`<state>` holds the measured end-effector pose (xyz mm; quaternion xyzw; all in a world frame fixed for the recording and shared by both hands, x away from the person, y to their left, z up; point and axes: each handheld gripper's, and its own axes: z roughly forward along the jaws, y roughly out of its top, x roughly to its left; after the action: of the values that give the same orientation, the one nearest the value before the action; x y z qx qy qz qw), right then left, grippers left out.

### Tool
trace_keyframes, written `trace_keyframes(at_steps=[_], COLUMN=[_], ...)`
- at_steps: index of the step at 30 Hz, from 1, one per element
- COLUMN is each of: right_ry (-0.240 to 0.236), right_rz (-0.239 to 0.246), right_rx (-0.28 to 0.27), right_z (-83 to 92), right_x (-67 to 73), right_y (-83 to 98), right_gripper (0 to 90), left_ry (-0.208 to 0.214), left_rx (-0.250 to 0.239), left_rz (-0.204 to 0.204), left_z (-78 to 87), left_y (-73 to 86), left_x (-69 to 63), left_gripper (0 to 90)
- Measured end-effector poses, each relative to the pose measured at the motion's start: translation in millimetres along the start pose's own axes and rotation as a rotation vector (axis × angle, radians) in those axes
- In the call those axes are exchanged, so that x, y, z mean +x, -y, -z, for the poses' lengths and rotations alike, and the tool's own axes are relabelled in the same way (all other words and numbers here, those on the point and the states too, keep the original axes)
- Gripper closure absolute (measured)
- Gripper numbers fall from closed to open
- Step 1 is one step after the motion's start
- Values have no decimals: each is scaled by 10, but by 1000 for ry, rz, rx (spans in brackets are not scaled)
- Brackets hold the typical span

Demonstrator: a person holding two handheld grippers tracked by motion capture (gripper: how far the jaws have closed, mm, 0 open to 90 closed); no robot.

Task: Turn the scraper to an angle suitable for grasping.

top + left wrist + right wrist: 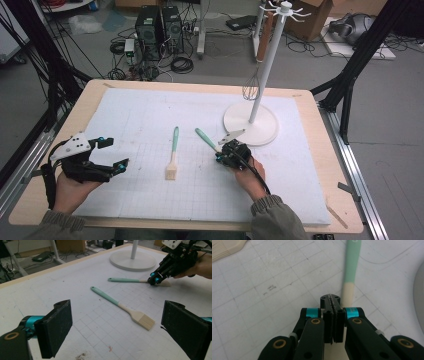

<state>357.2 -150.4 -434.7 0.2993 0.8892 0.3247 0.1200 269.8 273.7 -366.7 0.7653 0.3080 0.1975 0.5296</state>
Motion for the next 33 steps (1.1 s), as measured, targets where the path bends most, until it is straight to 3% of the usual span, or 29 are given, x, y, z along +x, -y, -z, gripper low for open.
trace_keyframes(at_steps=[3, 8, 13, 22, 33], right_ry=[-10, -21, -21, 2, -58], right_rz=[-8, -58, -93, -108, -79], right_rx=[4, -72, -57, -49, -45], right_z=[11, 70, -59, -241, -263], right_x=[-14, -140, -267, -356, -320], right_y=[0, -87, -202, -224, -237], right_gripper=[898, 897, 898, 897, 897], left_ry=[-1, 1, 5, 9, 8], left_rx=[-2, -1, 2, 3, 2], left_rz=[3, 4, 4, 0, 5], left_z=[-5, -10, -28, -24, -27], left_y=[1, 5, 4, 8, 12], left_x=[-3, 8, 7, 18, 13], left_gripper=[105, 105, 105, 105, 104])
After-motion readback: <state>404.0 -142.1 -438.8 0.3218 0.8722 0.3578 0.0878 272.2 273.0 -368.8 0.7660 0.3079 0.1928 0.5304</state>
